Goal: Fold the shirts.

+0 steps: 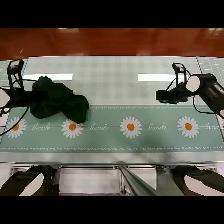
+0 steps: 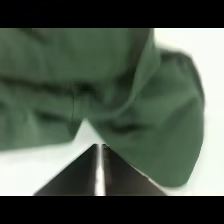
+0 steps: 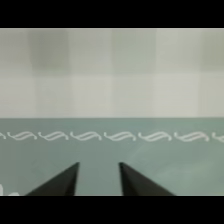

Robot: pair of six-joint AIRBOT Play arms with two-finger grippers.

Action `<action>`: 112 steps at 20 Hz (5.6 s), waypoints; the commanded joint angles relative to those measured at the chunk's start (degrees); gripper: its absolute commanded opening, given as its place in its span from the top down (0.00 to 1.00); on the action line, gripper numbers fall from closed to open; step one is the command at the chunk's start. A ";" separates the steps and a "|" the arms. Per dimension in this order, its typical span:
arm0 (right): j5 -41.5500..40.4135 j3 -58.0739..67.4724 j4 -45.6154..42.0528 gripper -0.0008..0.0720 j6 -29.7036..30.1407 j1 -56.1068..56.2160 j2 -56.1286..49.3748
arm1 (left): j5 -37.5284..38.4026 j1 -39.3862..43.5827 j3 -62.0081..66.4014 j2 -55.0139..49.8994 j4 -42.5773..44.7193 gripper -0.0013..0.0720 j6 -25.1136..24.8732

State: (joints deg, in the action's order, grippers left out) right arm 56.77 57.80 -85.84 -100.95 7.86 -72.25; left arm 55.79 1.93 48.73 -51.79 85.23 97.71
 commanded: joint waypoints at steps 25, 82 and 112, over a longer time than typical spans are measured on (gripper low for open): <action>6.27 -0.13 -12.04 0.43 -4.26 0.04 15.21 | 11.96 -14.25 27.19 -35.19 -14.91 0.95 -19.47; 3.39 -29.55 26.88 0.43 20.02 -32.81 26.58 | 12.48 -2.86 -16.59 -16.06 -63.58 0.29 -39.71; -6.10 -18.64 59.78 0.82 36.52 3.21 -9.90 | 8.74 3.80 -4.59 -22.88 -57.11 0.95 -39.36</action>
State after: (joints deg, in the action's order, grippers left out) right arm 50.17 35.77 -28.12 -66.22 8.36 -79.92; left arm 64.49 5.80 44.07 -74.65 28.10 58.41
